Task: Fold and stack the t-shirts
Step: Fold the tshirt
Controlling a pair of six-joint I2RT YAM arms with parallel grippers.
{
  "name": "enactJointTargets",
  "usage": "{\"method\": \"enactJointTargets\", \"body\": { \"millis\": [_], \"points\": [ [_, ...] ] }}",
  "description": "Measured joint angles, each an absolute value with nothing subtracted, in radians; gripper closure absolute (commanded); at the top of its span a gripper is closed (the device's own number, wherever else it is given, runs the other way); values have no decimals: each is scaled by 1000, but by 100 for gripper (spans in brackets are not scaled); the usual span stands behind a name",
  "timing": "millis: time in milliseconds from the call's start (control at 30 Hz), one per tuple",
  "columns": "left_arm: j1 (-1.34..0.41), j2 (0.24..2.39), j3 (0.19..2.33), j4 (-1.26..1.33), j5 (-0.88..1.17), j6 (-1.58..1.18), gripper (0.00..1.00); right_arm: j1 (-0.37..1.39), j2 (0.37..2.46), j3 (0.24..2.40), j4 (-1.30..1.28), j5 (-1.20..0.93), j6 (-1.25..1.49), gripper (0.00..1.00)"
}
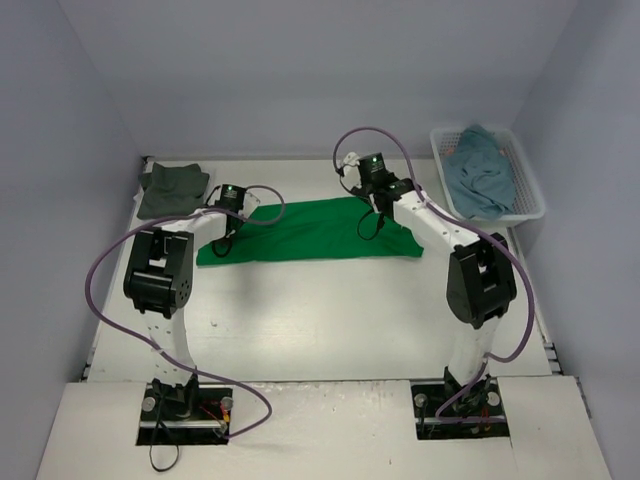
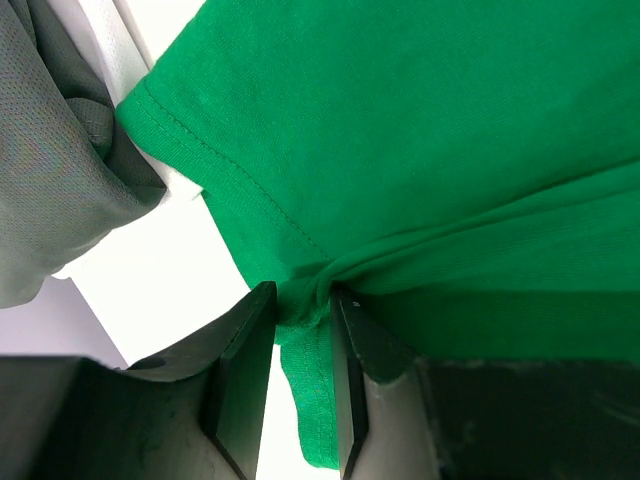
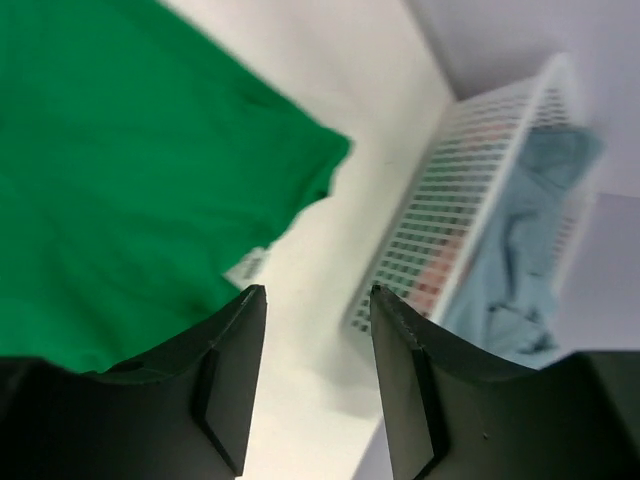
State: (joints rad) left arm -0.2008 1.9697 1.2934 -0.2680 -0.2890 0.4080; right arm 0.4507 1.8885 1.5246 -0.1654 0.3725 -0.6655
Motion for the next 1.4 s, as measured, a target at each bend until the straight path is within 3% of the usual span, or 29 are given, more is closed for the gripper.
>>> {"method": "enactJointTargets", "body": {
  "millis": [100,333,433,1400],
  "points": [
    [-201,1966,1285,-258,-289,408,76,453,1905,1511,-200,318,-637,63],
    [-202,1966,1279,-247,-290,409,77,472,2006,1505,-250,194,-594,95],
    [-202,1966,1279,-246,-289,409,76,479,2045,1505,-279,144,-577,98],
    [-209,2050,1350,-179,-408,446,75,493,2069,1440,-288,64,-577,100]
  ]
}}
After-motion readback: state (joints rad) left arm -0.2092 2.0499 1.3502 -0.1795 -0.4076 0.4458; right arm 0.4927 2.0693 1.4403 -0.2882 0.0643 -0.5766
